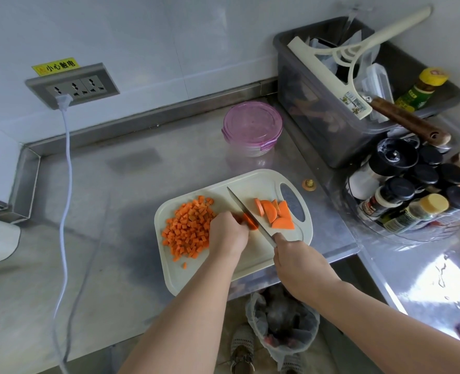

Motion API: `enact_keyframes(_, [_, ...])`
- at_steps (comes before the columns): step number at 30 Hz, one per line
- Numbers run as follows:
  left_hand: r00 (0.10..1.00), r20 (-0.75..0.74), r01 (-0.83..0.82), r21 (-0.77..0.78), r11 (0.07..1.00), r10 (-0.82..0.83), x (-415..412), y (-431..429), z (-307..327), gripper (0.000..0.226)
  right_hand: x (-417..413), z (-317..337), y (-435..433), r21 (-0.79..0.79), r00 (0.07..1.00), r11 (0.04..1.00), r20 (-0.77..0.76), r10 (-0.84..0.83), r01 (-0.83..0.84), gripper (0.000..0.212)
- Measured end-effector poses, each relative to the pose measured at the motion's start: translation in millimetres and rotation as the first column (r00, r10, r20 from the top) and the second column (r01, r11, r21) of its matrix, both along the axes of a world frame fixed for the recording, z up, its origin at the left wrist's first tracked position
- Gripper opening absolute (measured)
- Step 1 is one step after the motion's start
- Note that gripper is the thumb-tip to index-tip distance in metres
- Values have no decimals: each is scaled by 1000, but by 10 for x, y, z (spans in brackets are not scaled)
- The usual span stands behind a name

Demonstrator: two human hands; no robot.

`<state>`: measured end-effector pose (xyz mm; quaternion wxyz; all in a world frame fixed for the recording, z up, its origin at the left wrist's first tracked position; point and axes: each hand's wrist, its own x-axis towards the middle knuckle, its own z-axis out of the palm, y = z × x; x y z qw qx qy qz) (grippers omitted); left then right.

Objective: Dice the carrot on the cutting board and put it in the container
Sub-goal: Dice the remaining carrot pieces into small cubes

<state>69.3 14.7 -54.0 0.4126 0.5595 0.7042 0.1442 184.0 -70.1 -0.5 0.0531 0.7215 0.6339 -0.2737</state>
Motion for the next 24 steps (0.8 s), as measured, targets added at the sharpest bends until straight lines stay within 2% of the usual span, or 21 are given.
enact_keyframes(3, [1000,11,-8,-18,1000,9,-5,14,-14,23,9,-34,23,-18,1000,1000,9,19,-18,27])
enact_keyframes(6, [1000,15,-13,-29,999,13,-2,23,-20,21,34,-47,56,-63,999,997,12,43,-42,38])
enact_keyframes(11, [999,37,-37,-33,999,38,12,19,-26,20,32,0,98,-90,977,980,103,189,-180,56])
enact_keyframes(14, [998,45,-45,-45,998,47,16,26,-28,19,21,-36,113,-91,982,984,97,162,-153,59])
enact_keyframes(19, [998,37,-42,-56,998,44,15,30,-47,21,60,-123,106,-101,997,994,54,56,-50,55])
enact_keyframes(23, [999,32,-34,-67,997,36,21,48,-78,21,77,-160,106,-103,996,993,56,67,-61,43])
enact_keyframes(24, [999,26,-26,-60,998,28,20,51,-81,21,75,-174,103,-111,996,992,61,66,-59,45])
